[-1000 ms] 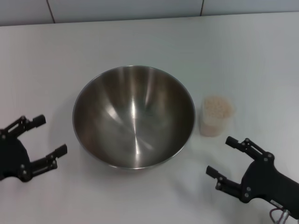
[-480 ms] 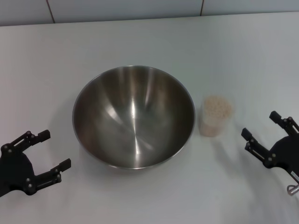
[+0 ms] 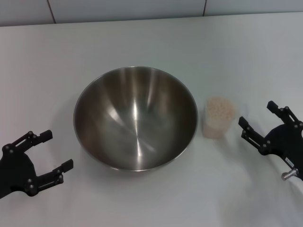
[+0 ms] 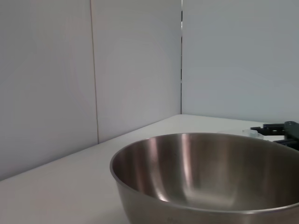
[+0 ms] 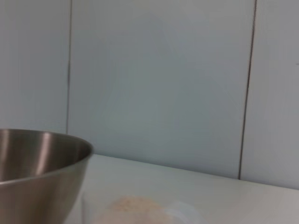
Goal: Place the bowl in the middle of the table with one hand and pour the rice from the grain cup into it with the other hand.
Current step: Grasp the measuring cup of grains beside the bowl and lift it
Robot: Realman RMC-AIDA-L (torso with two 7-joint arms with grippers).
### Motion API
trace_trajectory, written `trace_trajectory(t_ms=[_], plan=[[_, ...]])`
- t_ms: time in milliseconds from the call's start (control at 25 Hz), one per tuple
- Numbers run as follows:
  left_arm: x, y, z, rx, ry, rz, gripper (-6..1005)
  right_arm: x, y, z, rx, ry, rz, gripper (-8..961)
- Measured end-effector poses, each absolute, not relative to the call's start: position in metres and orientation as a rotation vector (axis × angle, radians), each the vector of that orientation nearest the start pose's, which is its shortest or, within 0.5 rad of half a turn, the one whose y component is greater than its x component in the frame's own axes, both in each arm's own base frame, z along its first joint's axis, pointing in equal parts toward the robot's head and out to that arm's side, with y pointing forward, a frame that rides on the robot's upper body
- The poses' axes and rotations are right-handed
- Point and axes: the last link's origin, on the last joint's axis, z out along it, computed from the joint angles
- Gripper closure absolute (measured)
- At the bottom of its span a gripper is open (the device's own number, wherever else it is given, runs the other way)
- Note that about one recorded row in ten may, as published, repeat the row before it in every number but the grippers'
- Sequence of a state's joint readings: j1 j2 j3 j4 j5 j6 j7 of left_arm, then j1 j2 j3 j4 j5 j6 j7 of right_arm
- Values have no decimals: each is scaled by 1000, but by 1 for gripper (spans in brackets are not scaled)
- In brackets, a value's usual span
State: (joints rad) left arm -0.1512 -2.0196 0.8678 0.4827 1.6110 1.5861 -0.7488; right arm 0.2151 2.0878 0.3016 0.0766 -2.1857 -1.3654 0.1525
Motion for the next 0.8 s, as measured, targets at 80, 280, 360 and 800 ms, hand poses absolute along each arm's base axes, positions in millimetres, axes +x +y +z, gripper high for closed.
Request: trace_trajectory(t_ms=[80, 280, 360, 800], plan=[[-348, 217, 2, -2479, -340, -728, 137, 356, 224, -54, -1921, 475, 614, 117], [-348, 217, 2, -2482, -341, -731, 137, 356, 231, -54, -1917, 481, 602, 116], [-348, 217, 2, -2482, -341, -731, 137, 356, 234, -53, -1913, 481, 601, 117], [-348, 217, 2, -2482, -343, -734, 137, 351, 249, -53, -1909, 472, 598, 130]])
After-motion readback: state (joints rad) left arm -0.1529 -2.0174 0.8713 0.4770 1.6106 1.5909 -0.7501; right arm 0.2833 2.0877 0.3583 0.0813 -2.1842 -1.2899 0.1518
